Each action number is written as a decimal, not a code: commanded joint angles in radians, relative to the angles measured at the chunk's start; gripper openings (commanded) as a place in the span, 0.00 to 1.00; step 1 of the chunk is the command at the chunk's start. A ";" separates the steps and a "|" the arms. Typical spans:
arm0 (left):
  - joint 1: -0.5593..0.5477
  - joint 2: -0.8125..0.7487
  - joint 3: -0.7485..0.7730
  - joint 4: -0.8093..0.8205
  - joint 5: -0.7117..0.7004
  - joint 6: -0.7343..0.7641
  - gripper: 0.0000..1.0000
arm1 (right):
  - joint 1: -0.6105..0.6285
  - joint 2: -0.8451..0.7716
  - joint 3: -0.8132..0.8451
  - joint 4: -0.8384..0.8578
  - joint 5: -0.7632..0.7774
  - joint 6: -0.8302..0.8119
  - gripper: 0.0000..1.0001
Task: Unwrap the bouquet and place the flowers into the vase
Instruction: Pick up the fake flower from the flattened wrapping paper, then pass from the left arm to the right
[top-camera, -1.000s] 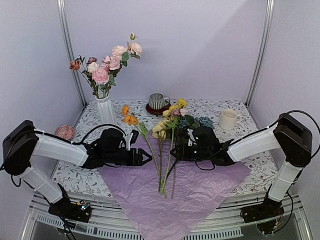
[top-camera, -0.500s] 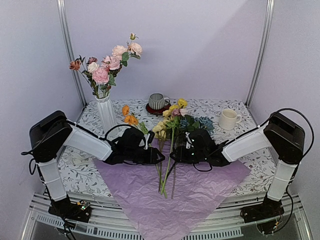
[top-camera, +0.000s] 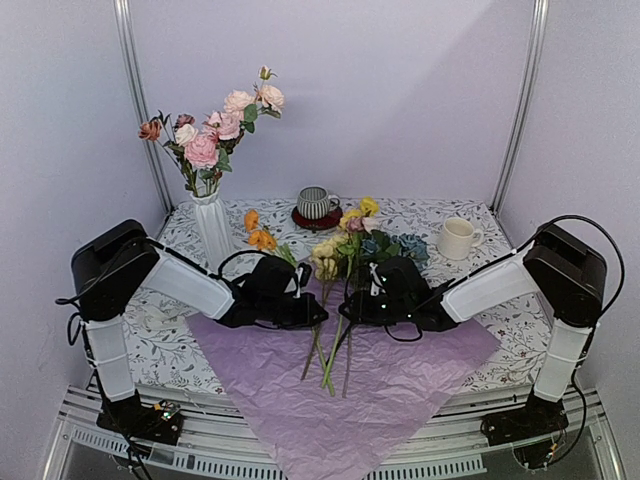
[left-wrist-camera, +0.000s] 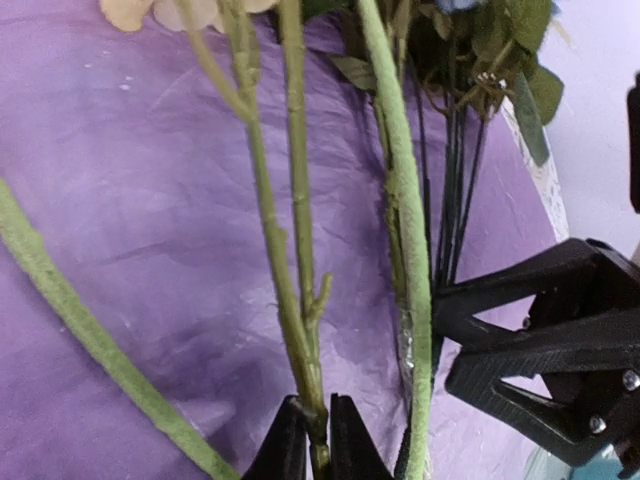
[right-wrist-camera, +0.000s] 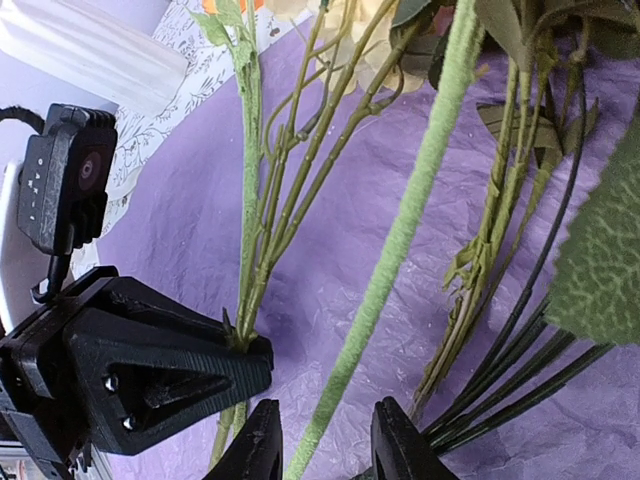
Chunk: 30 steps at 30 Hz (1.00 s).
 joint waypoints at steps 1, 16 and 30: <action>-0.010 -0.088 -0.023 -0.033 -0.084 -0.028 0.07 | -0.013 -0.056 -0.010 -0.005 0.041 -0.027 0.32; -0.013 -0.489 -0.200 -0.136 -0.356 -0.011 0.05 | -0.052 -0.370 -0.011 -0.110 0.259 -0.291 0.33; -0.057 -0.919 -0.299 -0.149 -0.285 0.391 0.06 | -0.054 -0.533 -0.238 0.214 0.313 -0.506 0.34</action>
